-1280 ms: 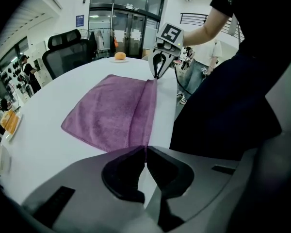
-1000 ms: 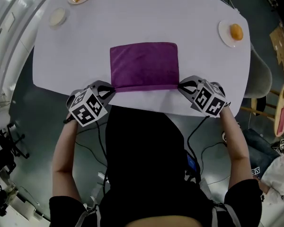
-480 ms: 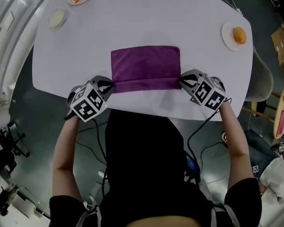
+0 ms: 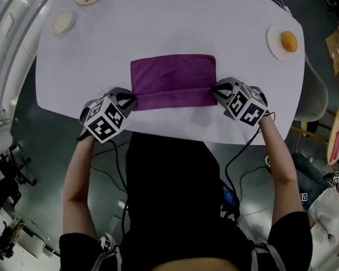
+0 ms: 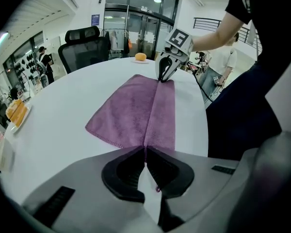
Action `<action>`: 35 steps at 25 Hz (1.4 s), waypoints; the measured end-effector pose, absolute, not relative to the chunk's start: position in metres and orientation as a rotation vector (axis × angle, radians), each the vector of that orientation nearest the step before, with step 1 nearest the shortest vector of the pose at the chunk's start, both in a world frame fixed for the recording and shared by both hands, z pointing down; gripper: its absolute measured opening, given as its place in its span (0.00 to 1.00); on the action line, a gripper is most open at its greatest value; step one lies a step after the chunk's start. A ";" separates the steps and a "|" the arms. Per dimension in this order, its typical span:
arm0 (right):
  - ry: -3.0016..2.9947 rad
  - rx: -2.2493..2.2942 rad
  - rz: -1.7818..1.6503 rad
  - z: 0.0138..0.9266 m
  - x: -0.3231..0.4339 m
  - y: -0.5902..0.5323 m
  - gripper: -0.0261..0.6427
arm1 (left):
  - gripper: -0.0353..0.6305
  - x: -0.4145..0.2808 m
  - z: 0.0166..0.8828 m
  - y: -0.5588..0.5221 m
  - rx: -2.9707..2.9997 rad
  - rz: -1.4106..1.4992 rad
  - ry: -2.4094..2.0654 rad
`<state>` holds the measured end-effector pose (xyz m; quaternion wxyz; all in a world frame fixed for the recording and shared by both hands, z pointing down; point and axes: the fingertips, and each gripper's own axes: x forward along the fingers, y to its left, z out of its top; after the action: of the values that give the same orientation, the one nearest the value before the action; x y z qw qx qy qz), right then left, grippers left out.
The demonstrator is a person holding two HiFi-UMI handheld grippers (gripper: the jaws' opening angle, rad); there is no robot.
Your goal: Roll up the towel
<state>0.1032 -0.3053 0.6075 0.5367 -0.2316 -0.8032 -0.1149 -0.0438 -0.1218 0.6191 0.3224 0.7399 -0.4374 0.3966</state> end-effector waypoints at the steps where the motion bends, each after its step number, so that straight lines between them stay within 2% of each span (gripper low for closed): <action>1: -1.915 -0.543 -0.280 0.608 0.102 -0.307 0.12 | 0.08 -0.044 0.619 -0.122 1.946 1.035 -1.151; 3: -1.929 -0.524 -0.281 0.607 0.099 -0.310 0.17 | 0.08 -0.045 0.618 -0.122 1.949 1.027 -1.167; 7: -1.938 -0.502 -0.256 0.607 0.101 -0.311 0.17 | 0.10 -0.048 0.617 -0.122 1.935 1.064 -1.233; 11: -1.969 -0.461 -0.280 0.602 0.098 -0.321 0.17 | 0.29 -0.063 0.615 -0.126 1.877 1.105 -1.343; 12: -1.973 -0.444 -0.282 0.601 0.099 -0.324 0.19 | 0.33 -0.066 0.614 -0.127 1.862 1.089 -1.369; 13: -1.974 -0.428 -0.289 0.600 0.100 -0.328 0.30 | 0.37 -0.071 0.611 -0.127 1.849 1.067 -1.399; 14: -1.974 -0.412 -0.301 0.598 0.102 -0.332 0.31 | 0.38 -0.075 0.607 -0.128 1.840 1.038 -1.434; 19: -2.002 -0.343 -0.330 0.583 0.115 -0.342 0.31 | 0.38 -0.082 0.583 -0.125 1.867 0.964 -1.516; 27: -2.017 -0.436 -0.457 0.563 0.130 -0.301 0.31 | 0.38 -0.023 0.567 -0.106 2.087 1.123 -1.332; 35: -1.935 -0.572 -0.548 0.586 0.147 -0.257 0.31 | 0.38 0.010 0.590 -0.094 2.126 1.249 -1.218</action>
<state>0.1471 -0.2573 0.5855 0.5017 -0.2365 -0.8006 -0.2268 0.0104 -0.0938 0.5900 0.1943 0.7583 -0.4345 0.4454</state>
